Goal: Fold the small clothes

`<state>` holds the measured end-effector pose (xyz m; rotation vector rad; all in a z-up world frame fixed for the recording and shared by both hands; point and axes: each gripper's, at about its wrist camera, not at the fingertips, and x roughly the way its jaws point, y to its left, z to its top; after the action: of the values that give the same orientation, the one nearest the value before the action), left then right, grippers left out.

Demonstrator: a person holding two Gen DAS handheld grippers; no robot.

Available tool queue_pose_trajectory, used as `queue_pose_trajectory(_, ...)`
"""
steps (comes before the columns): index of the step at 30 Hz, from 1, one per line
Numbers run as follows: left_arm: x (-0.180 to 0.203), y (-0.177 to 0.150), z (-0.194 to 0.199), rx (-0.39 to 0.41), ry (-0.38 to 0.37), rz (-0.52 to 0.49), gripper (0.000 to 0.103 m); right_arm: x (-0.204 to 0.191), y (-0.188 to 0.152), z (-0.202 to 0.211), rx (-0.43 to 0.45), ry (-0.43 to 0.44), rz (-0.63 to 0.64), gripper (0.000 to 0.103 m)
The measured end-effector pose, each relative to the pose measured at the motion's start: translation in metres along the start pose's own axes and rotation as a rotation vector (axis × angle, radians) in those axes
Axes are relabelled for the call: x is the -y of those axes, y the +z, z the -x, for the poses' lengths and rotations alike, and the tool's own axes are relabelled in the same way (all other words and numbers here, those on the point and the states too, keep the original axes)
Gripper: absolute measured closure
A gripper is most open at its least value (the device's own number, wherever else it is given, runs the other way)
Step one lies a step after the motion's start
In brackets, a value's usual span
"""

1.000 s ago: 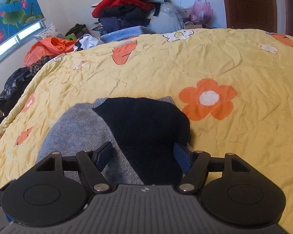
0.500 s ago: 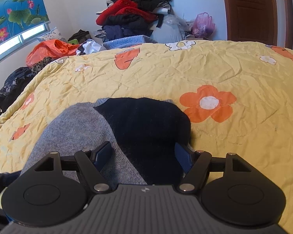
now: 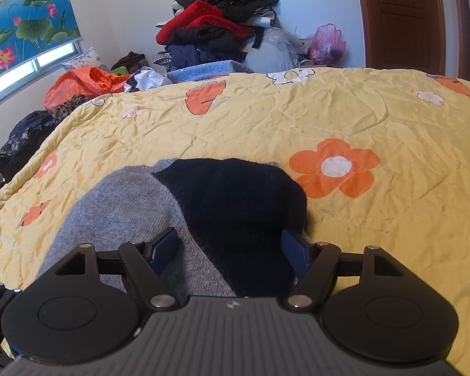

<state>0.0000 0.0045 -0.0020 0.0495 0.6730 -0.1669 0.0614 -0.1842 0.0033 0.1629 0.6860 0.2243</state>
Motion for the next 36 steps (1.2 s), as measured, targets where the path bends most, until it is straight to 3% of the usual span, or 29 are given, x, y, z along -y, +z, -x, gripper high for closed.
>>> queue_pose_trajectory(3, -0.005, 0.002, 0.018, -0.007, 0.023, 0.021, 0.001, 0.006, 0.003, 0.025, 0.027, -0.034, -0.064, 0.031)
queue_pose_trajectory(7, -0.003, -0.009, 0.013, -0.069, 0.081, -0.04, 0.0, 0.007, -0.006, 0.06, 0.073, 0.035, -0.065, 0.03)
queue_pose_trajectory(11, -0.005, -0.016, 0.01, -0.066, 0.074, -0.013, 0.0, -0.013, -0.02, 0.056, 0.018, 0.081, 0.023, 0.028)
queue_pose_trajectory(13, -0.004, -0.017, 0.011, -0.06, 0.072, -0.015, 0.0, -0.016, -0.027, 0.042, -0.029, 0.059, 0.03, 0.027)
queue_pose_trajectory(20, -0.007, -0.022, 0.01, -0.038, 0.054, 0.006, 0.0, 0.0, -0.04, 0.027, -0.023, 0.044, 0.023, 0.001)
queue_pose_trajectory(23, -0.008, -0.022, 0.011, -0.037, 0.051, 0.01, 0.0, 0.004, -0.036, 0.031, -0.053, 0.039, -0.016, 0.007)
queue_pose_trajectory(25, -0.008, -0.022, 0.011, -0.037, 0.05, 0.011, 0.0, 0.007, -0.034, 0.042, -0.048, 0.038, -0.076, 0.022)
queue_pose_trajectory(29, -0.008, -0.022, 0.011, -0.038, 0.053, 0.005, 0.0, -0.003, -0.032, 0.072, 0.025, 0.065, -0.06, 0.022)
queue_pose_trajectory(36, -0.007, -0.032, 0.038, -0.059, 0.093, -0.035, 0.0, -0.032, -0.028, 0.075, 0.037, 0.016, 0.11, 0.021)
